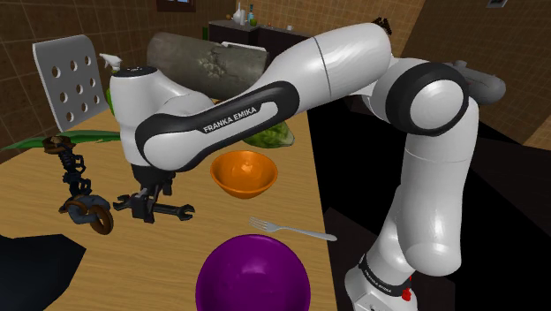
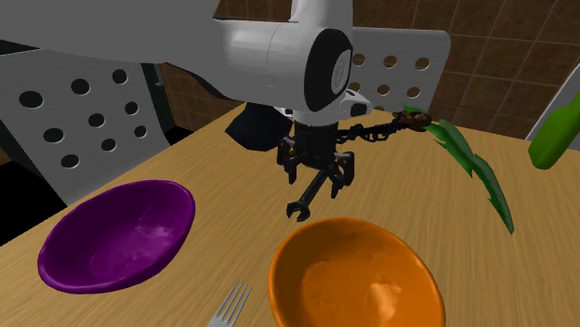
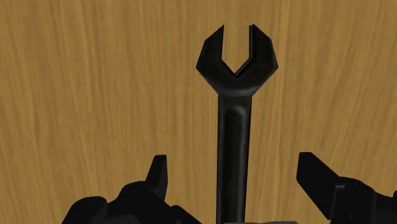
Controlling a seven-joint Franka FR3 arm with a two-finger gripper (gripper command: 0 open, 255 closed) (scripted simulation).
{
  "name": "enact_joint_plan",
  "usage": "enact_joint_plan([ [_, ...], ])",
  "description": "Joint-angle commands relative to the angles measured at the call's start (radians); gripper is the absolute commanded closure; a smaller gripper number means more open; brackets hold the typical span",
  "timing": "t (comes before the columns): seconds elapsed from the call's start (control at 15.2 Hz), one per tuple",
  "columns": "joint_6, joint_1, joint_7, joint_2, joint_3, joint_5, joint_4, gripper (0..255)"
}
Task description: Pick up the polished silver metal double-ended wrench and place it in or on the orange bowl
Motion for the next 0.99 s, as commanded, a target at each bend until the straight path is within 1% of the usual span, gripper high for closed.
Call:
enact_joint_plan([
  [0.0,0.000,0.000,0.000,0.000,0.000,0.000,0.000,0],
  [0.07,0.000,0.000,0.000,0.000,0.000,0.000,0.000,0],
  [0.13,0.000,0.000,0.000,0.000,0.000,0.000,0.000,255],
  [0.73,0.000,0.000,0.000,0.000,0.000,0.000,0.000,255],
  [0.92,-0.034,-0.002,-0.005,-0.015,0.003,0.007,0.020,255],
])
